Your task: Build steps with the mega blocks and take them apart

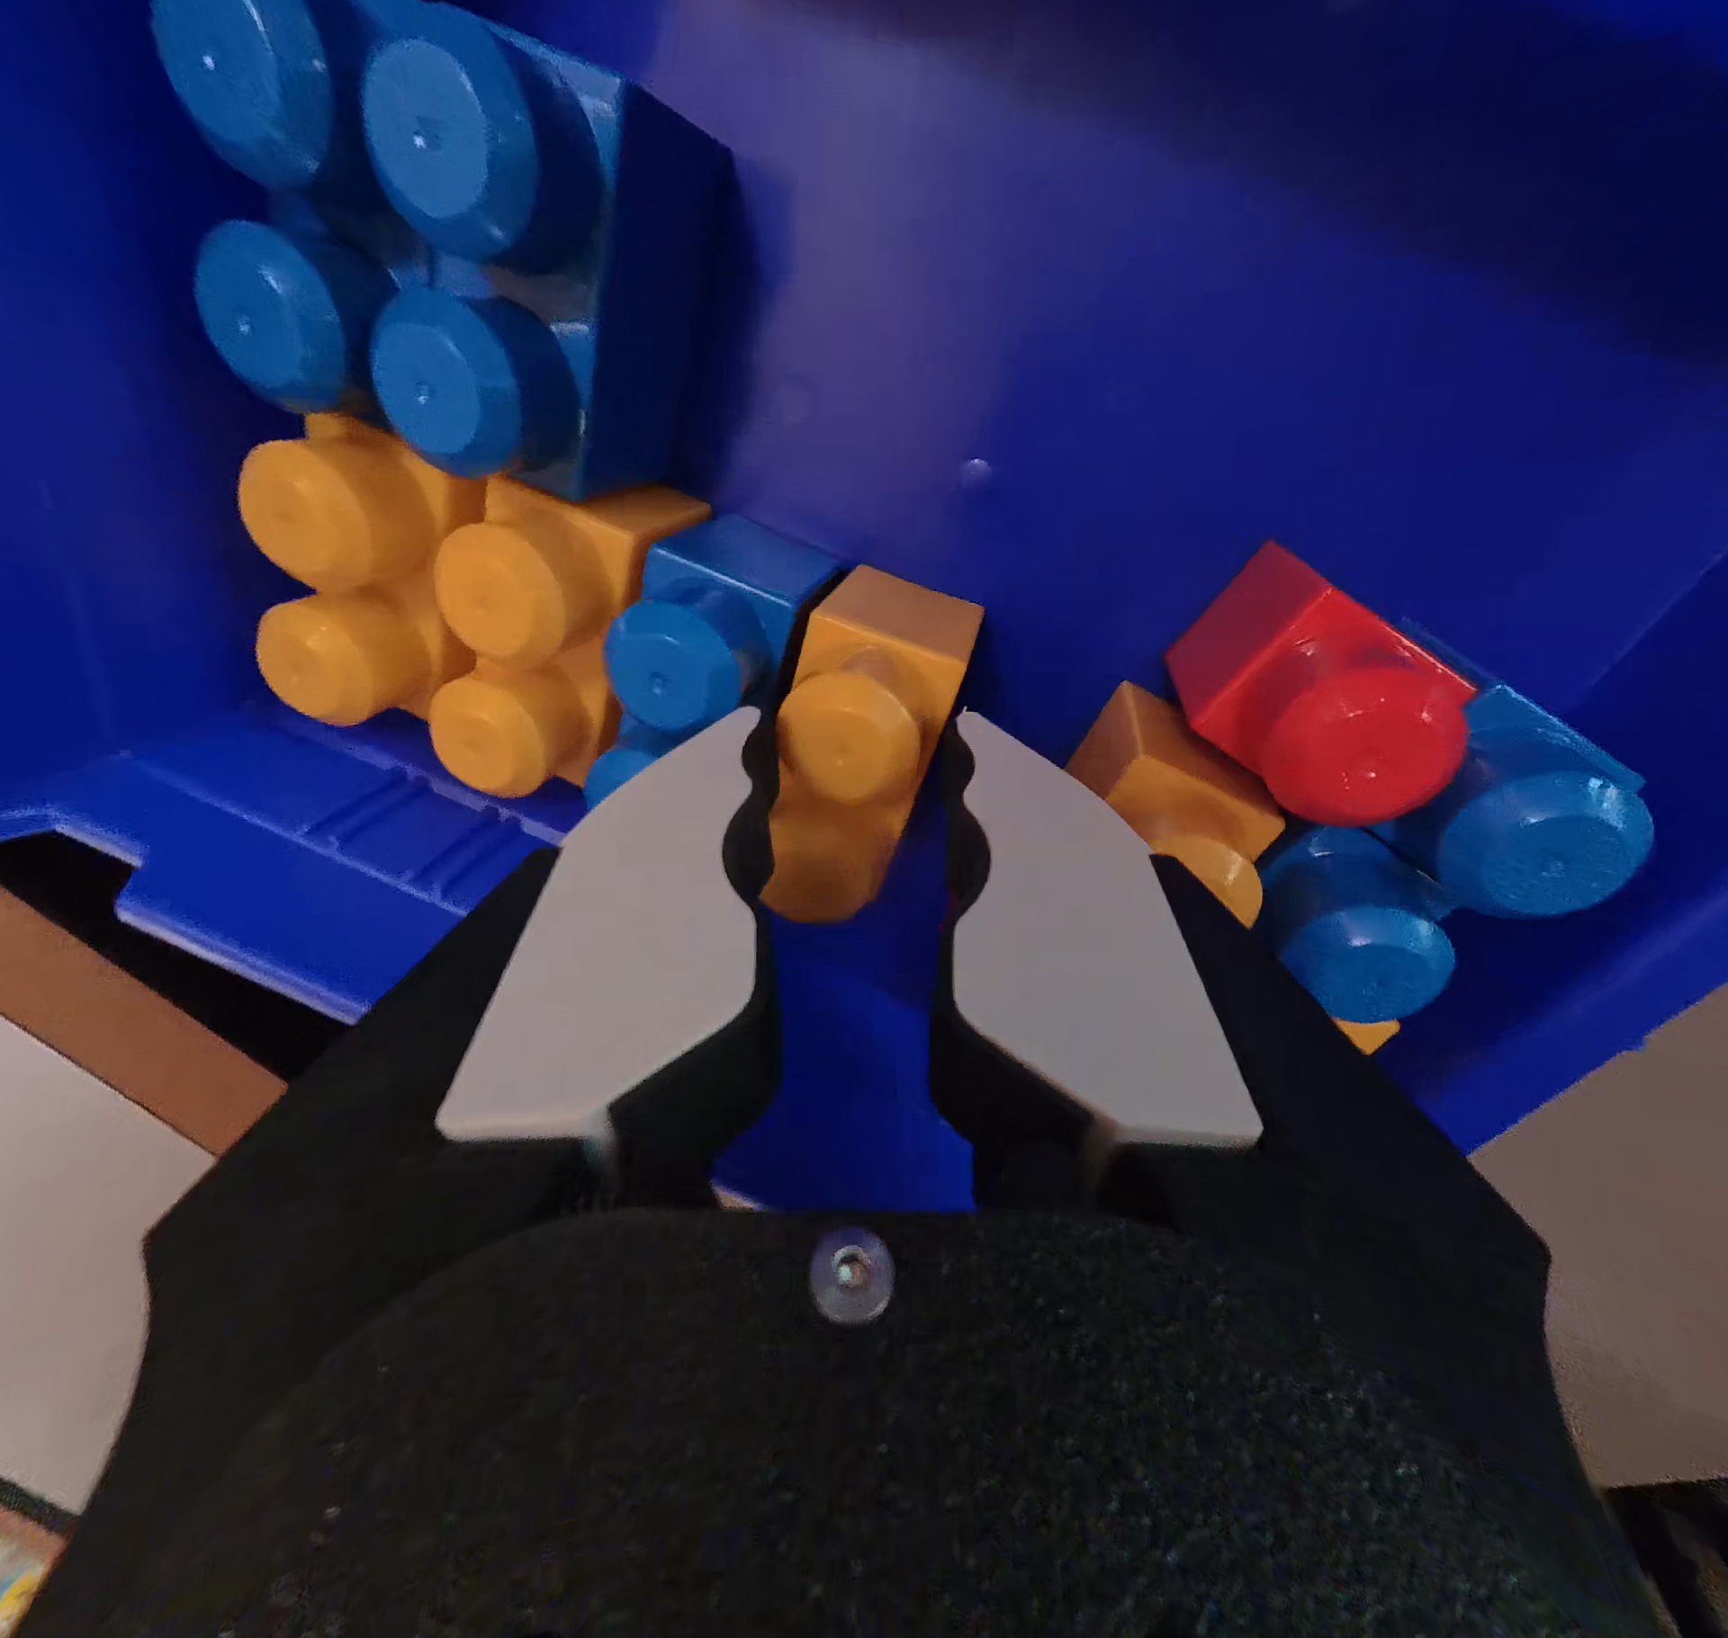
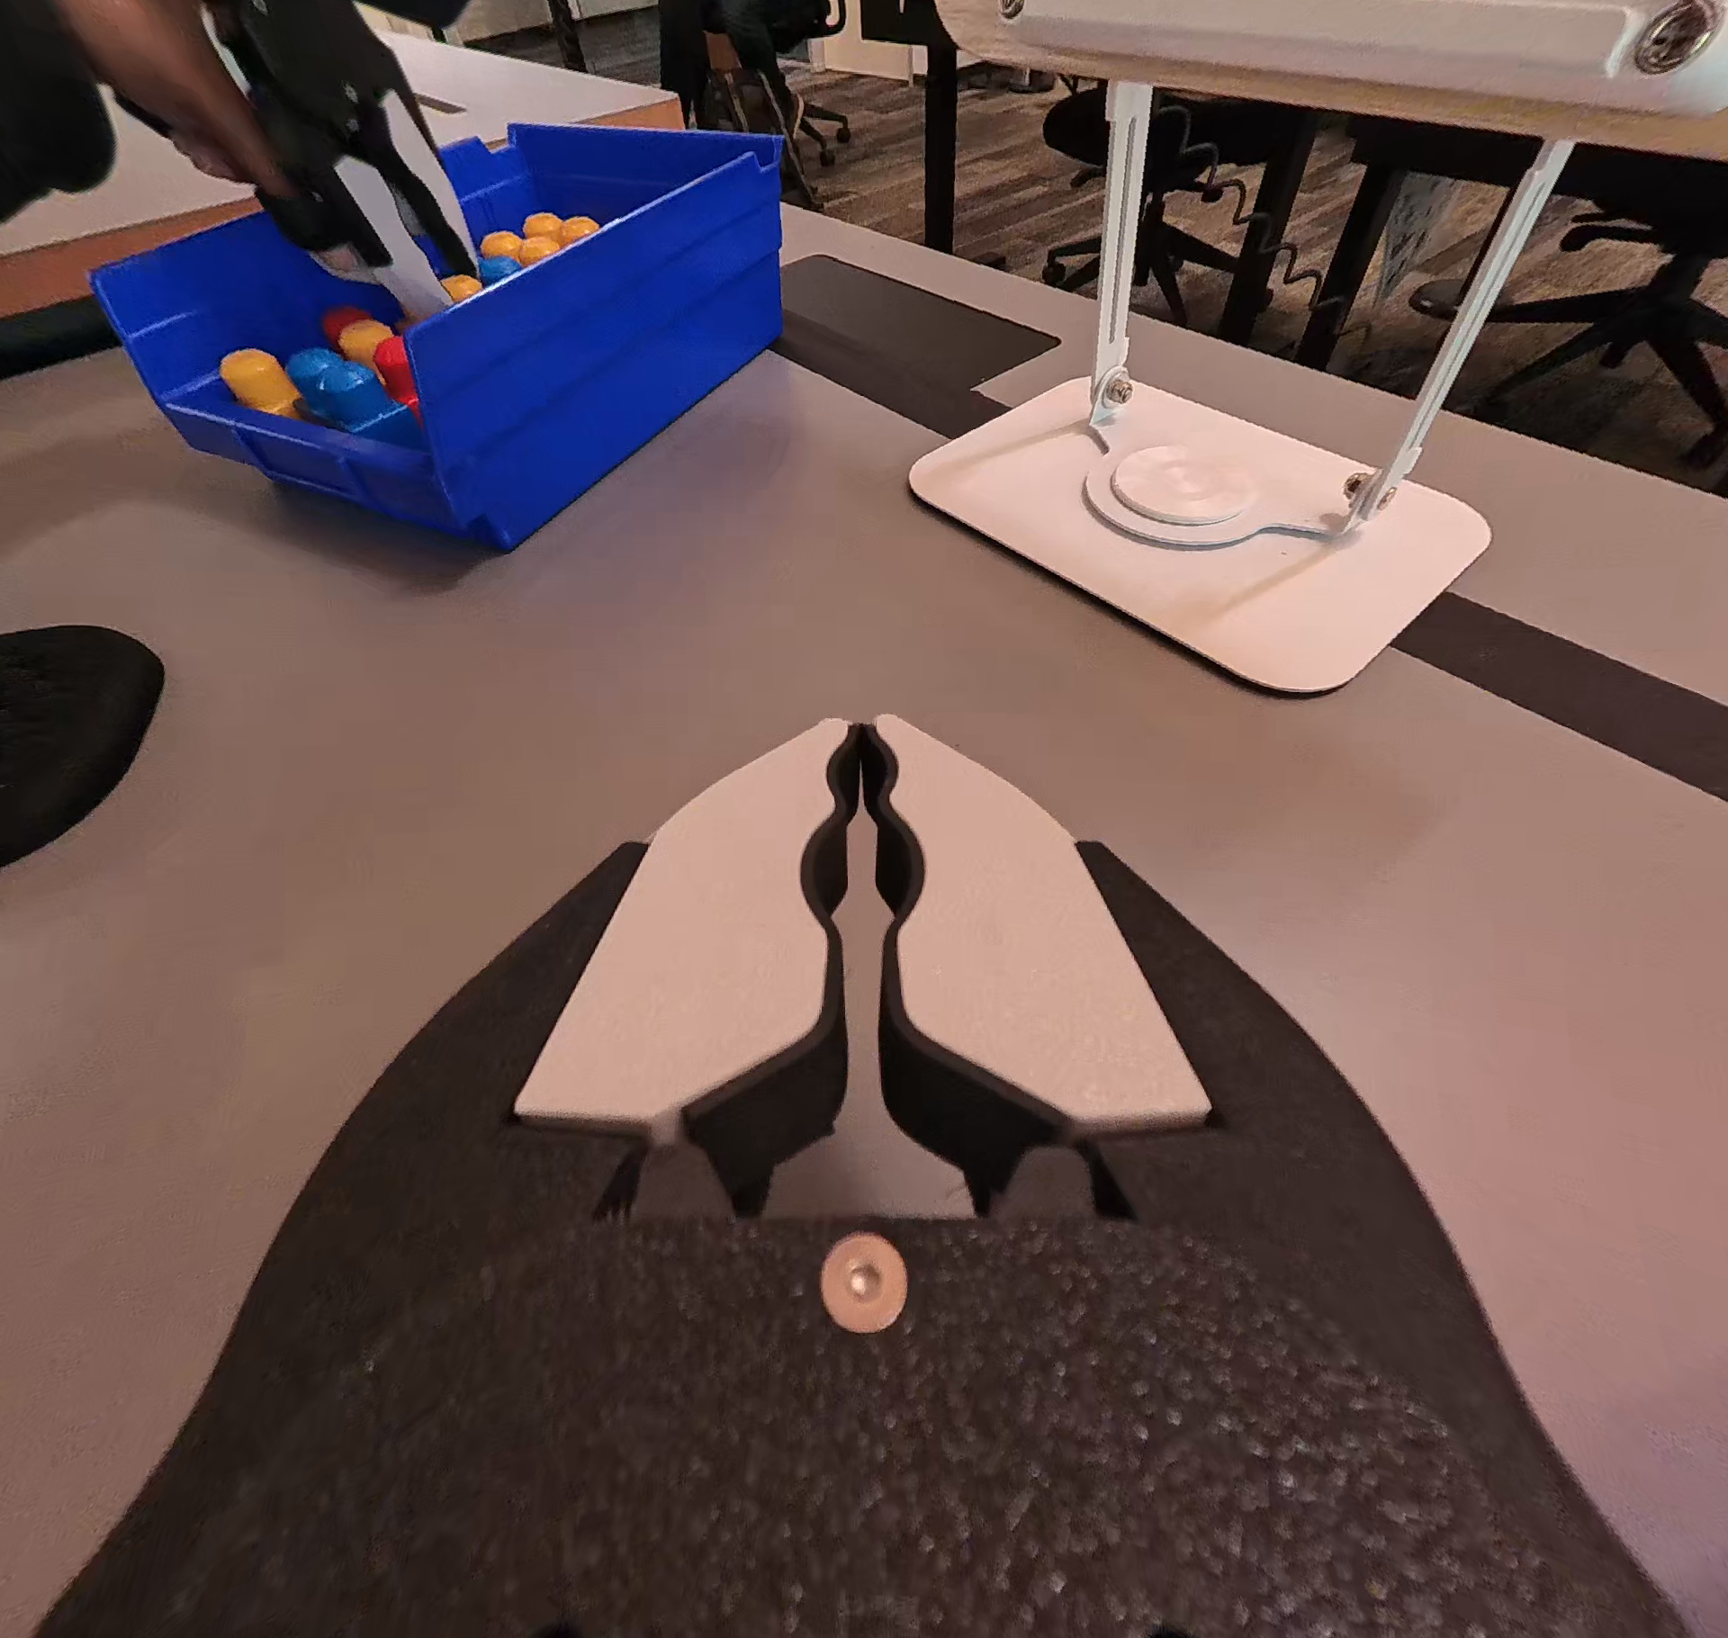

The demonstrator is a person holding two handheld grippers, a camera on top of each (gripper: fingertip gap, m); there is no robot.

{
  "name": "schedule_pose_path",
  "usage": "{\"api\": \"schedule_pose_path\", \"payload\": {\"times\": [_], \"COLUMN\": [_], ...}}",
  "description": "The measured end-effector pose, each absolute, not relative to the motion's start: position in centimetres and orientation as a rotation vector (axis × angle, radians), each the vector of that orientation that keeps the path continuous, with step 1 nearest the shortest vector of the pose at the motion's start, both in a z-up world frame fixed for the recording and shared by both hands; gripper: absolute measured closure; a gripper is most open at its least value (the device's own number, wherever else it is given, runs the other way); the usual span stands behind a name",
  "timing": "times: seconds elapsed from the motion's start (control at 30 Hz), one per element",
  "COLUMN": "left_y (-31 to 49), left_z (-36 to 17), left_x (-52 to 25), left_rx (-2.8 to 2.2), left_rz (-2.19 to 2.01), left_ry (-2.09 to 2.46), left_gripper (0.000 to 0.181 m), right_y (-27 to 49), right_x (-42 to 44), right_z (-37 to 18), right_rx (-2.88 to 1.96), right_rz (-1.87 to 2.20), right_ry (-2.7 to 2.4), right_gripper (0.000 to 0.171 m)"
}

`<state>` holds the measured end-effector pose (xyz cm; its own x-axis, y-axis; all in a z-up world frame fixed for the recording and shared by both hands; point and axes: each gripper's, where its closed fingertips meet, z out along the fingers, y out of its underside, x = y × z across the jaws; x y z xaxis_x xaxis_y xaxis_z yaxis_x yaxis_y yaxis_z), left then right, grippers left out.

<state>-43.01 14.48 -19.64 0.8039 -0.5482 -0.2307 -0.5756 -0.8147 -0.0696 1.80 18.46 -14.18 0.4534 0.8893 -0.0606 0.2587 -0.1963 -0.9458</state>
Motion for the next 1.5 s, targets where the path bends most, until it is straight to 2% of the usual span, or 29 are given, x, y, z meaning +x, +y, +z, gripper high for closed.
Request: {"api": "schedule_pose_path", "payload": {"times": [0.13, 0.33, 0.43, 0.6, 0.77, 1.0, 1.23, 1.37, 1.5], "left_y": [15.1, 15.5, 15.6, 14.0, 11.1, 8.4, 7.2, 6.9, 7.0], "left_z": [-18.0, -11.9, -8.4, -5.3, -7.4, -12.8, -15.6, -14.8, -13.7], "left_x": [-42.1, -37.6, -33.4, -24.1, -15.3, -7.8, -5.5, -4.9, -5.2], "left_rx": [-2.777, -2.549, -2.392, -2.179, -2.066, -2.033, -2.040, -1.976, -1.940], "left_rz": [0.321, 0.330, 0.310, 0.196, 0.080, -0.076, -0.159, -0.281, -0.419], "left_ry": [0.912, 0.992, 1.039, 1.208, 1.429, 1.597, 1.649, 1.567, 1.390], "left_gripper": [0.151, 0.152, 0.152, 0.152, 0.152, 0.152, 0.152, 0.152, 0.135], "right_y": [18.3, 17.8, 17.1, 15.2, 11.9, 8.4, 7.7, 7.4, 8.6], "right_x": [1.8, 1.4, 0.9, -0.4, -2.4, -4.7, -4.9, -4.3, -2.4], "right_z": [-14.2, -13.7, -13.1, -12.3, -12.3, -14.5, -16.9, -16.4, -17.2], "right_rx": [-1.705, -1.674, -1.618, -1.491, -1.382, -1.326, -1.348, -1.348, -1.403], "right_rz": [0.792, 0.812, 0.803, 0.681, 0.625, 0.554, 0.505, 0.683, 0.822], "right_ry": [-1.003, -1.016, -1.050, -1.187, -1.343, -1.527, -1.643, -1.646, -1.661], "right_gripper": [0.171, 0.171, 0.171, 0.157, 0.140, 0.130, 0.135, 0.136, 0.136]}}
